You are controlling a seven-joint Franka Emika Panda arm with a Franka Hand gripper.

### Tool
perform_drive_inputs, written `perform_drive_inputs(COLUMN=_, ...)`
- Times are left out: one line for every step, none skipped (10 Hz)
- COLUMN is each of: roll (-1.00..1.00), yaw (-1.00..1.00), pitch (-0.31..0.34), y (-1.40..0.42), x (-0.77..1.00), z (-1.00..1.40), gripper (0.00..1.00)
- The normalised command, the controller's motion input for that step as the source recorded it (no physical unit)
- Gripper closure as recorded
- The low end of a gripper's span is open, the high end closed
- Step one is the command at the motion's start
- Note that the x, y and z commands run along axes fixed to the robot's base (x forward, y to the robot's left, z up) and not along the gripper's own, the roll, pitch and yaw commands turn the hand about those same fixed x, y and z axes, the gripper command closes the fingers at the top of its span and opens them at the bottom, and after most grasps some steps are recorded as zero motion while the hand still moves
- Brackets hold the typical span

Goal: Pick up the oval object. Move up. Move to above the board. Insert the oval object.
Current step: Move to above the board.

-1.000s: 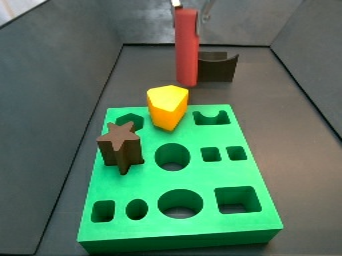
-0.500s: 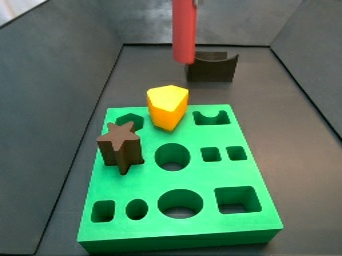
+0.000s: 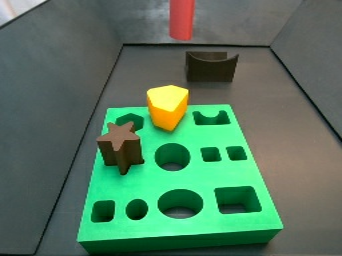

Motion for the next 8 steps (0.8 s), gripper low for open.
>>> perform_drive_inputs(roll=0.11, yaw=1.0, pitch=0.01, y=-1.0, x=-0.21, z=0.37, gripper=1.0)
perform_drive_inputs(roll=0.15, yaw=1.0, pitch=0.005, y=-1.0, x=-0.22, z=0.38, gripper=1.0)
perform_drive_inputs(roll=0.15, yaw=1.0, pitch=0.006, y=-1.0, x=-0.22, z=0.37, gripper=1.0)
perform_drive_inputs(roll=0.15, yaw=1.0, pitch=0.026, y=-1.0, x=-0.21, z=0.37, gripper=1.0)
perform_drive_inputs(roll=0.16, yaw=1.0, pitch=0.036, y=-1.0, x=-0.2, z=0.38, gripper=1.0)
perform_drive_inputs(roll=0.17, yaw=1.0, pitch=0.058, y=-1.0, x=-0.19, z=0.4, gripper=1.0)
perform_drive_inputs(roll=0.17, yaw=1.0, pitch=0.074, y=-1.0, x=-0.18, z=0.4, gripper=1.0)
perform_drive_inputs(roll=0.14, yaw=0.56, pitch=0.068, y=-0.73, x=-0.11, z=0.31, gripper=1.0)
